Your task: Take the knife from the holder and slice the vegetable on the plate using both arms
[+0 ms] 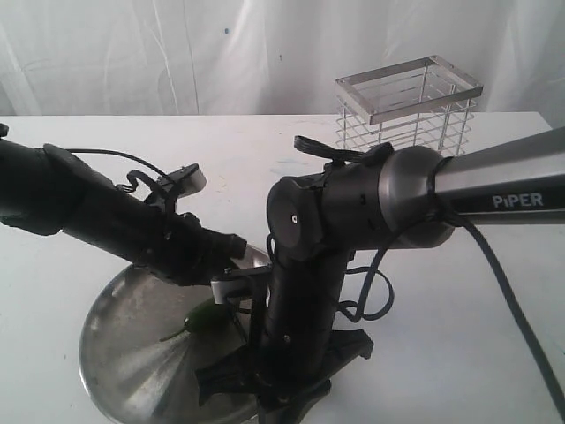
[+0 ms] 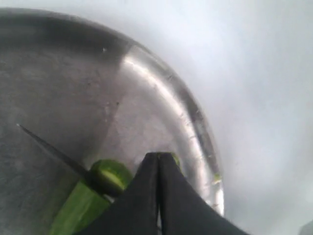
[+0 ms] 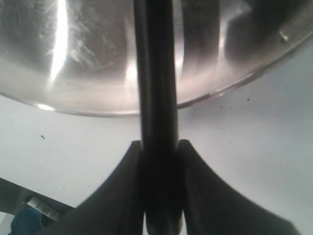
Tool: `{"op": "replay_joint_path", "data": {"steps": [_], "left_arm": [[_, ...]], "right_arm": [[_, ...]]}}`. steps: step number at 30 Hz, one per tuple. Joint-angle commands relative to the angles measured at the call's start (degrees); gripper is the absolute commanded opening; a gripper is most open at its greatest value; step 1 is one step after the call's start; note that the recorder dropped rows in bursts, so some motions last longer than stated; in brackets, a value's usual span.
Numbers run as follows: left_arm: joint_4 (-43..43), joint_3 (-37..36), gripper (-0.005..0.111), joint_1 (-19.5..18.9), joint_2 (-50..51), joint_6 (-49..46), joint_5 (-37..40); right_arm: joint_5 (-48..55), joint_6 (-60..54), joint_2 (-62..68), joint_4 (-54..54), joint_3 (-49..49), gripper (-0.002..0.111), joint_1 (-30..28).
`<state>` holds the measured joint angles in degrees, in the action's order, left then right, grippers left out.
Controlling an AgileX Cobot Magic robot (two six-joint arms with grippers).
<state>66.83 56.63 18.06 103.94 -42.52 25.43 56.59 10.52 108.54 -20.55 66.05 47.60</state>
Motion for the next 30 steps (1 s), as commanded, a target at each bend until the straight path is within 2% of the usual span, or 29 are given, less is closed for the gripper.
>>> {"op": "replay_joint_path", "data": {"steps": [1,7,12,18,21,25,30], "left_arm": [[8.61,-0.01,0.0,-0.9,-1.68,2.8,2.24],[9.99,-2.2,0.0,-2.58,-1.78,3.37,5.63],[14.16,-7.28,0.0,-2.58,-1.78,1.53,-1.62],[15.91,-7.32,0.0,-2.58,-1.78,-2.73,-0.48],[16.57,-7.21,0.0,-2.71,-1.78,-3.56,-3.85],[17.39,-6.81,0.0,-2.71,-1.54,-9.94,-9.6],[17.52,-2.57,0.0,-2.71,0.78,-16.73,-3.06]], "right_arm": [[-0.67,0.21,-0.08,-0.08,0.19,0.0,-0.23],[-2.54,0.21,-0.08,-0.21,0.19,0.0,-0.23],[-2.66,0.21,-0.08,-0.33,0.19,0.0,-0.23],[-2.66,0.41,-0.08,-0.34,0.19,0.0,-0.23],[-2.29,0.33,-0.08,-0.34,0.19,0.0,-0.23],[-2.01,0.33,-0.08,-0.34,0.09,0.0,-0.23],[-1.86,0.33,-0.08,-0.59,0.09,0.0,-0.23]]}}
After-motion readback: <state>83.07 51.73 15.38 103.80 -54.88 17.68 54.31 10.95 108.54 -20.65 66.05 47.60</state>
